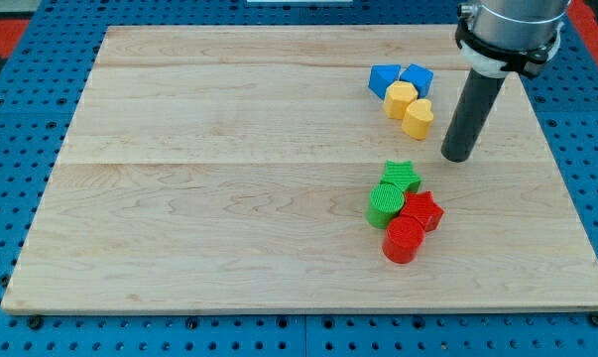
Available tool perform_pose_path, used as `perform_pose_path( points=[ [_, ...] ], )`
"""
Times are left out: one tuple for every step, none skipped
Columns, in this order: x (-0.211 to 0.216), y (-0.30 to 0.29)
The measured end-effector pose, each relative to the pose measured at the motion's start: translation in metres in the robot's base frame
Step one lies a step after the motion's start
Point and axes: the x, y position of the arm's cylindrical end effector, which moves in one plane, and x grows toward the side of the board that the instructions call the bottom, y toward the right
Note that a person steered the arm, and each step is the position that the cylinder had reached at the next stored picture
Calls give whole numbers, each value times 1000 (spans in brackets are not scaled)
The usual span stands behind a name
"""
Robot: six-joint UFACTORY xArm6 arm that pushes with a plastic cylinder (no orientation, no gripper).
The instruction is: Push the green star to the left center of the board
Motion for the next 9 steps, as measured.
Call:
perform_pose_path(
  points=[
    [27, -7],
    [29, -65],
    [31, -91],
    [38, -50],
    [58, -76],
    [65, -143],
    [45, -198],
    [29, -219],
    [68, -205]
  ],
)
